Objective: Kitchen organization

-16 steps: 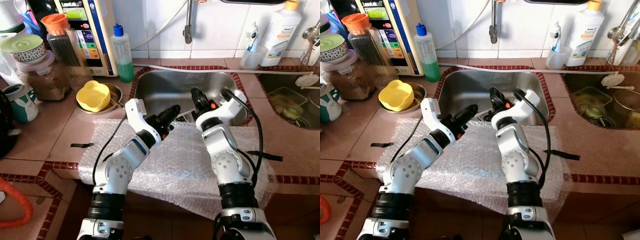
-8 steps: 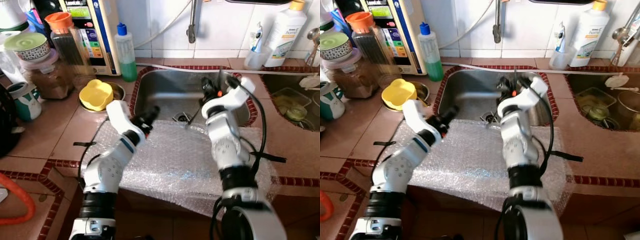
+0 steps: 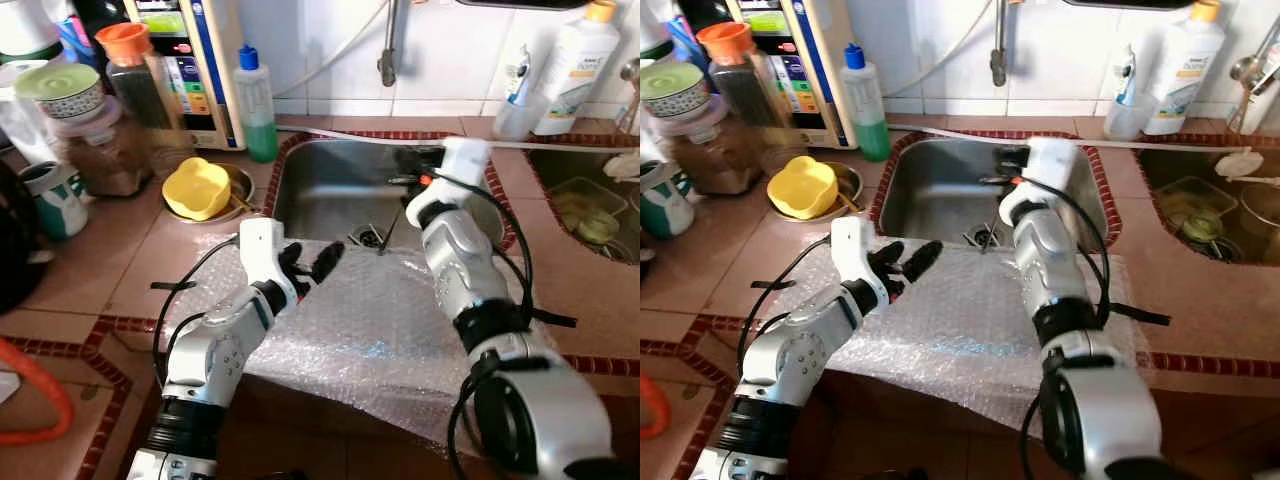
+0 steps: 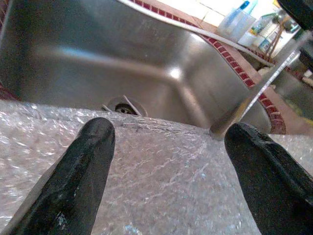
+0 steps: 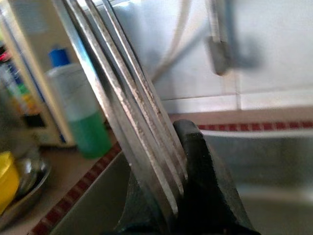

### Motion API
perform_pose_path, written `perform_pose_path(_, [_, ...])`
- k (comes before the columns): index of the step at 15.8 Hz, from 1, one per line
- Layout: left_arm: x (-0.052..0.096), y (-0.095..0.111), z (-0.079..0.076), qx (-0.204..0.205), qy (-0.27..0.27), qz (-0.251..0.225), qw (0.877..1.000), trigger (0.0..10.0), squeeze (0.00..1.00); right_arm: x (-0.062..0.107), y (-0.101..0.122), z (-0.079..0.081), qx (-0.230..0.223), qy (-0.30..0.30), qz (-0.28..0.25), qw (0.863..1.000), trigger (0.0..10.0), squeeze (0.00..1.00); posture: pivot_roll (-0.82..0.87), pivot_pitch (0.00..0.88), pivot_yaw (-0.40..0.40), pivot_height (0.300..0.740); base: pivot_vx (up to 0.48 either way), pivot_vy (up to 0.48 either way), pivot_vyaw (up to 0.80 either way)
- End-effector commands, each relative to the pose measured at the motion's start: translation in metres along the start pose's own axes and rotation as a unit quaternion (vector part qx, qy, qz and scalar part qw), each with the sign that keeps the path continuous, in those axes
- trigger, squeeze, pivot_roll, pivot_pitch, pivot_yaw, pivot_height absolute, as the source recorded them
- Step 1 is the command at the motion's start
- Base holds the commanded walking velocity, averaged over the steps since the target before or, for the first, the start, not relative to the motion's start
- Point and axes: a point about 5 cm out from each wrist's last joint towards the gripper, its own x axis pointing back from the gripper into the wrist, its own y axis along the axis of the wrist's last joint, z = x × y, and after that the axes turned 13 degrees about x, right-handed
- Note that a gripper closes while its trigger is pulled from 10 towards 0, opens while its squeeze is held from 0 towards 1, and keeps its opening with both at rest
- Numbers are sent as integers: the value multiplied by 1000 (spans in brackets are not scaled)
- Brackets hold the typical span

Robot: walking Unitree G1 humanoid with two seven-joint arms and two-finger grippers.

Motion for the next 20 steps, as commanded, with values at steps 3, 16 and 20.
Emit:
perform_pose_path(3, [4, 1, 2, -29, 3, -2, 1000, 10000, 1000, 9, -23, -11, 85, 19, 62, 994, 0, 0, 93, 70, 69, 740, 0, 0, 0])
perform_pose_path(16, [4, 6, -1, -55, -5, -12, 998, 10000, 0, 23, -51, -12, 236, 40, 126, 963, 10000, 1000, 94, 71, 74, 740, 0, 0, 0])
perform_pose_path(20, [3, 6, -3, -62, -10, -16, 998, 10000, 0, 25, -50, -16, 233, 20, 118, 965, 10000, 1000, 88, 67, 77, 740, 0, 0, 0])
